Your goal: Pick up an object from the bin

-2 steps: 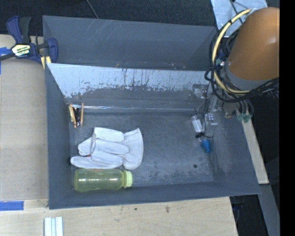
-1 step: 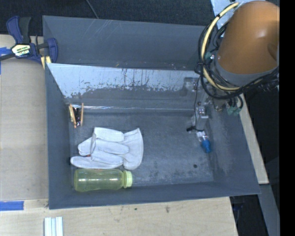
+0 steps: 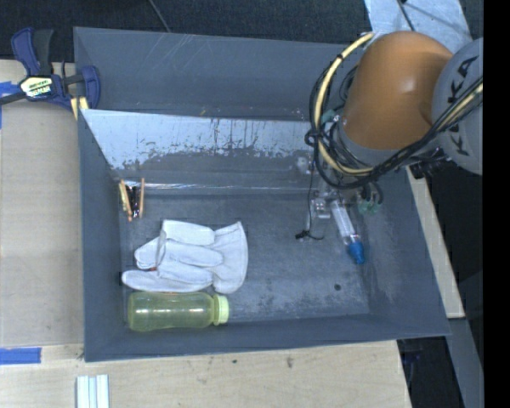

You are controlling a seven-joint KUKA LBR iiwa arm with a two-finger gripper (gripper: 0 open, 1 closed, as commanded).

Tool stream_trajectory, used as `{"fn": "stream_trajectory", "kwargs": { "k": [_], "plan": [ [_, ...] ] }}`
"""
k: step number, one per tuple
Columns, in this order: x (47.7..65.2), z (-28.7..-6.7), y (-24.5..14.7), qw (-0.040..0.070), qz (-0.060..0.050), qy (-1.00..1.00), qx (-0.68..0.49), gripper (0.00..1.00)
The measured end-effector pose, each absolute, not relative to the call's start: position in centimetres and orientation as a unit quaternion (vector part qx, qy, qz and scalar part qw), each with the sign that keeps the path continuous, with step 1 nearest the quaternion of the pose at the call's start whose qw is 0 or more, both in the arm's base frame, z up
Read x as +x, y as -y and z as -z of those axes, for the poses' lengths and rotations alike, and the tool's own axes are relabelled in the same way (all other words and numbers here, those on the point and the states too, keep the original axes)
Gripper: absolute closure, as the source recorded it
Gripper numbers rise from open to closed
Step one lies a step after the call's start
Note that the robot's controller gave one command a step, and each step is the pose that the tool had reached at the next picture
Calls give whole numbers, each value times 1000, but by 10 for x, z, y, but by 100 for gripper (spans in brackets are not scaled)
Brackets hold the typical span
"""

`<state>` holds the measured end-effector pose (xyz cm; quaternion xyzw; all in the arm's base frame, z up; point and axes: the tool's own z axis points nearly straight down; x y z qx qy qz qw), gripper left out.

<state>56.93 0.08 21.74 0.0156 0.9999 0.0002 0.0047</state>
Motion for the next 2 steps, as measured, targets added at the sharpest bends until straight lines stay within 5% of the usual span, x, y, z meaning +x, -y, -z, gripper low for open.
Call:
{"fn": "stream_trajectory", "kwargs": {
  "k": [2],
  "plan": [
    [594,-160,-57,3,0,-1000,4,0]
  ]
}}
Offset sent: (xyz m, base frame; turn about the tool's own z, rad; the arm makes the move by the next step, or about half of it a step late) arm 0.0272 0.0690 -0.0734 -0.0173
